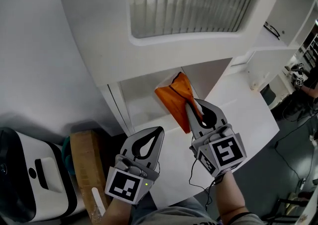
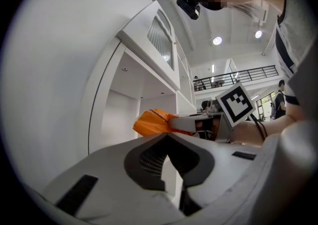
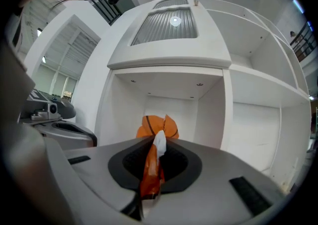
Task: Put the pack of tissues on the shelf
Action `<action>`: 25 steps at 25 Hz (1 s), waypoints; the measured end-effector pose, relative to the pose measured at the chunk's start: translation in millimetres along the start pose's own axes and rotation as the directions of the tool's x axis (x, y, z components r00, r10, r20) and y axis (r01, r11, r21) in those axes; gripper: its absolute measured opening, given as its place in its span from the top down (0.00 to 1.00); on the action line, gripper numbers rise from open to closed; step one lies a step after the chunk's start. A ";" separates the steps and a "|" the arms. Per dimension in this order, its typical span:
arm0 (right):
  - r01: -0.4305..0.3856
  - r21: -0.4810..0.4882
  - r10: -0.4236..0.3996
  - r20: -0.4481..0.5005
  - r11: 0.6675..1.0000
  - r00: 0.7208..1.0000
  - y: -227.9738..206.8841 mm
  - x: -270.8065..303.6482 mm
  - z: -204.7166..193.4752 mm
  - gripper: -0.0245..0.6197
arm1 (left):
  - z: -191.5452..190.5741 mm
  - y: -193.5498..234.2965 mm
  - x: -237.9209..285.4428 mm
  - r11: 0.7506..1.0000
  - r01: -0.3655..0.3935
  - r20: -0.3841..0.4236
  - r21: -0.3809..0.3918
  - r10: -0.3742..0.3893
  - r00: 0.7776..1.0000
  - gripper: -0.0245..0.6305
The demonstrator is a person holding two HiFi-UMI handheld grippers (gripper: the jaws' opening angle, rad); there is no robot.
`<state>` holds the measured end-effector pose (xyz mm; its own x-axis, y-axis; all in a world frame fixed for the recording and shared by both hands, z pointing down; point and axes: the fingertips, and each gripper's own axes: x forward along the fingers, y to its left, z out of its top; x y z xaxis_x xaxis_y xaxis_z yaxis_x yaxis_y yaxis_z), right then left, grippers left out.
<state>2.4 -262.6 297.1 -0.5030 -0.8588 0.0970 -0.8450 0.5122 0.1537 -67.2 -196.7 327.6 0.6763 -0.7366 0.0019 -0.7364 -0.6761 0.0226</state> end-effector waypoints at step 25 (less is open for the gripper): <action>0.058 -0.009 -0.059 -0.010 0.998 0.998 -12.4 44.4 4.3 0.90 | -3.6 19.5 -4.6 0.999 0.042 -0.004 -0.031 -0.042 0.999 0.92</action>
<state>-10.3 -307.2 295.2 -0.4508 -0.8873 0.0977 -0.8713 0.4612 0.1677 -84.6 -206.4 331.6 0.7065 -0.7077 0.0053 -0.7069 -0.7053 0.0540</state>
